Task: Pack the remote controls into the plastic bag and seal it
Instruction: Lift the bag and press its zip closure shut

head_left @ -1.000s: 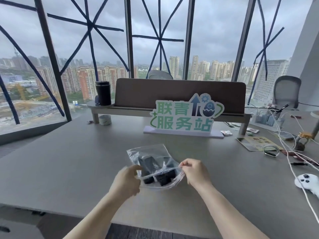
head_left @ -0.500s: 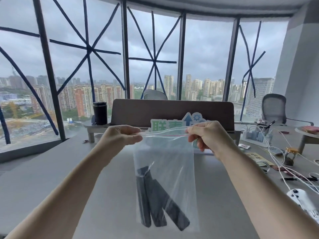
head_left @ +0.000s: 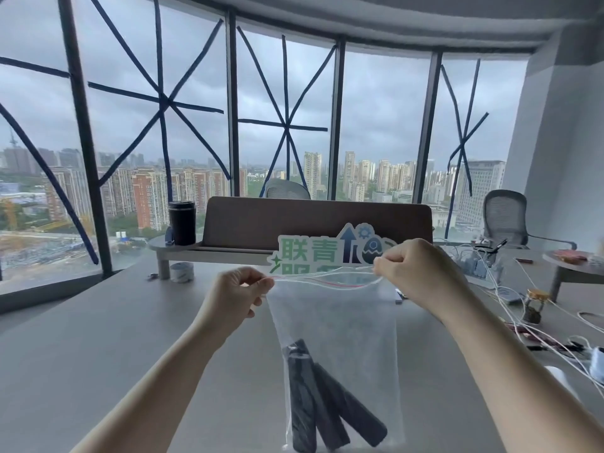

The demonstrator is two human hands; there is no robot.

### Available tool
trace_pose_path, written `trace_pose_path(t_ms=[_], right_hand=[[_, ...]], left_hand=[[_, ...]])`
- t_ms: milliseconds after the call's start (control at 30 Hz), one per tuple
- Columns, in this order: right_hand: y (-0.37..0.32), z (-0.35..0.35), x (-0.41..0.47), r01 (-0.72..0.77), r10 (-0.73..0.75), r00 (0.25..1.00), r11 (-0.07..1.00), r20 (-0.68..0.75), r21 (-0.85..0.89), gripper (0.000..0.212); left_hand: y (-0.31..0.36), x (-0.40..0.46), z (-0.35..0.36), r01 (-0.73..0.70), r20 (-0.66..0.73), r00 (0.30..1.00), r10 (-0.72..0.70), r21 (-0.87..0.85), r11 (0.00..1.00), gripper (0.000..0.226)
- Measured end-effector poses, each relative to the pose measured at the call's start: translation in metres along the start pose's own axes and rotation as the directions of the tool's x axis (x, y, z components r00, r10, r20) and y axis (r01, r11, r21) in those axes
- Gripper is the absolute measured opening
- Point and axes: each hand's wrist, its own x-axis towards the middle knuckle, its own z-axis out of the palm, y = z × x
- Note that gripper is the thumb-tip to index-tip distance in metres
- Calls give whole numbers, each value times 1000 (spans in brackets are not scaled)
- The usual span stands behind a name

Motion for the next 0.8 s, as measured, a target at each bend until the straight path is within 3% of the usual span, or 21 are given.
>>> trace_pose_path(t_ms=[67,133,200,367,633,800], right_hand=[[-12,2,-5,194,-193,981,981,-19,23,20],[-31,8,-8,329,-331,943,943,42,39,37],[-42,18,-5,368,-367,926,930,89,11,41],[-40,36,12,291,-295,949,955,108,56,12],[-39,40,24,229,-257,948,960,186,162,10],[-44,38,25,242,-270,932,960,242,137,12]], left_hand=[[10,2,11,-30,17,999,30,-7,1000,11],[19,5,22,-53,44,998,53,3,999,13],[27,6,32,-66,66,996,66,4,998,12],[35,8,41,-96,73,993,93,31,995,16],[40,10,42,-115,94,989,111,35,993,18],[40,12,41,-130,97,987,125,38,991,18]])
